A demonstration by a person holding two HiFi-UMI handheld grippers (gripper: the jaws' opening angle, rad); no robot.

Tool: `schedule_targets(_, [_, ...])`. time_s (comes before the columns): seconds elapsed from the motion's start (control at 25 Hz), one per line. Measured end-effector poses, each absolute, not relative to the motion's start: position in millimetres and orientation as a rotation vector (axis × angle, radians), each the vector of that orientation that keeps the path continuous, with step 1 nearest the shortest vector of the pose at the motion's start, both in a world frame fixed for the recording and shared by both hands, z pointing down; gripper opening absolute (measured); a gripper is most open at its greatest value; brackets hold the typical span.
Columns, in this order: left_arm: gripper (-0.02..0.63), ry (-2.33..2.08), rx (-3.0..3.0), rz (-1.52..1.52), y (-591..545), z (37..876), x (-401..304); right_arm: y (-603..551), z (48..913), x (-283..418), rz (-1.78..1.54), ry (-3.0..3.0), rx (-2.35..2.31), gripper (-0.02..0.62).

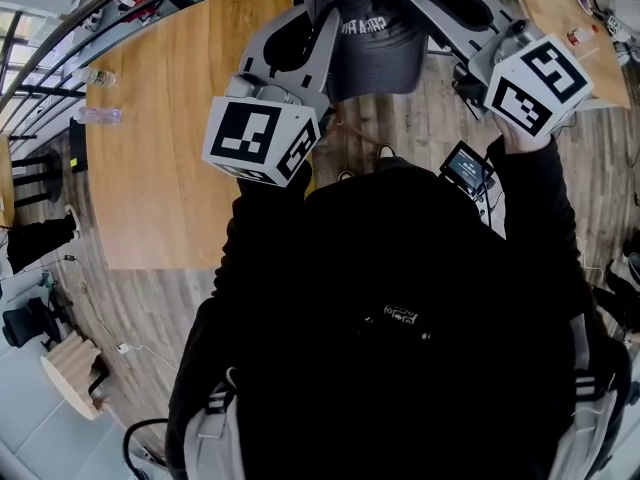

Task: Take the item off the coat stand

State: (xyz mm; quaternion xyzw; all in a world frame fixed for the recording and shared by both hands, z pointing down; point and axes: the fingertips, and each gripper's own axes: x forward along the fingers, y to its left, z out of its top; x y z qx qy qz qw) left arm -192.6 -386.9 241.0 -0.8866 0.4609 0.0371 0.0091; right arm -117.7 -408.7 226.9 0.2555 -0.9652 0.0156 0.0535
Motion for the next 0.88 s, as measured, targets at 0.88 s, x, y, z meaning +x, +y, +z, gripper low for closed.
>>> schedule_targets(0.88, [0.018, 1.426, -2.74, 0.105, -372, 231, -181, -391, 219, -114, 0.012, -2.932, 0.771, 0.037])
